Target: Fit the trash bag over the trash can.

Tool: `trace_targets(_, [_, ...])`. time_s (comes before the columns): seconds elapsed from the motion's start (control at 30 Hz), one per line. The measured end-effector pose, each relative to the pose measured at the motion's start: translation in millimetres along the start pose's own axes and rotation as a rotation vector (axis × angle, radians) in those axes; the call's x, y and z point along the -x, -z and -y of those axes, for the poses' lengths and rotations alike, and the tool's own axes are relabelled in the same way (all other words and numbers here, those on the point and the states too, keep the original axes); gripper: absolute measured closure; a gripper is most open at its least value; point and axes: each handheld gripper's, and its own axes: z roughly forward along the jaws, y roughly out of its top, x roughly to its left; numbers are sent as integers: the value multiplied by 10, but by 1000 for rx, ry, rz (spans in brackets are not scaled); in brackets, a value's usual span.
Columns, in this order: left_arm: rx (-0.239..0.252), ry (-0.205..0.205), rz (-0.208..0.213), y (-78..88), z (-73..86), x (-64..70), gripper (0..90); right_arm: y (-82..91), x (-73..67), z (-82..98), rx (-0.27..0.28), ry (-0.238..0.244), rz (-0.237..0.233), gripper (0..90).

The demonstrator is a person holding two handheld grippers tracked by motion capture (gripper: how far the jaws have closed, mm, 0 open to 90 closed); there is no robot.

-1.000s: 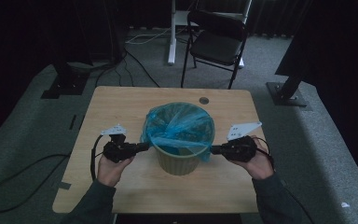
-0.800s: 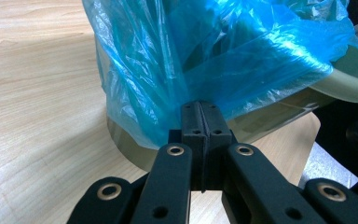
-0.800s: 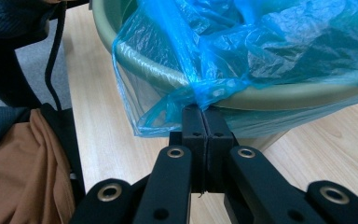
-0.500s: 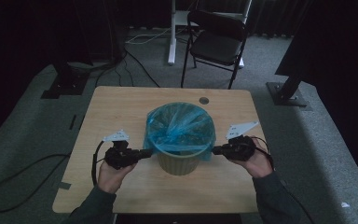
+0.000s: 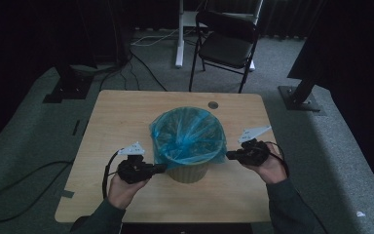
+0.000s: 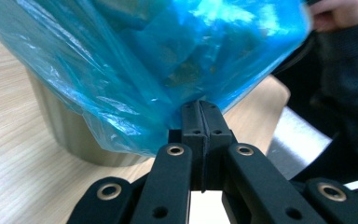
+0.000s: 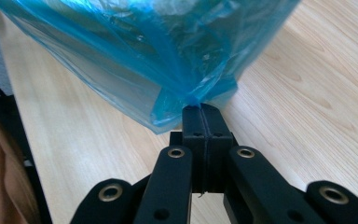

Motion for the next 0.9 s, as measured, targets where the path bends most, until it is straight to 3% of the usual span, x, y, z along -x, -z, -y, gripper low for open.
trace_targets(0.17, [-14, 47, -15, -37, 55, -94, 899, 23, -68, -54, 10, 26, -14, 900])
trace_targets(0.3, [-19, 25, -17, -34, 48, -62, 898, -6, -15, -38, -31, 6, 50, 900])
trace_targets(0.37, [-16, 33, -13, -39, 51, -75, 898, -48, 80, 28, -54, -39, 86, 900])
trace_targets(0.5, [-8, 61, -21, -9, 65, -140, 865, -25, 128, 59, -65, -64, 120, 900])
trace_targets(0.57, [9, 76, -16, 34, 67, -169, 803, -2, 141, 65, -54, -67, 123, 900])
trace_targets(0.7, [39, 68, -25, 135, 44, -177, 715, 51, 135, 62, -31, -68, 127, 871])
trace_targets(0.77, [70, 64, -23, 207, 29, -172, 656, 119, 132, 47, -3, -68, 134, 777])
trace_targets(0.9, [104, 54, -18, 301, 17, -176, 613, 220, 121, 20, 35, -69, 139, 712])
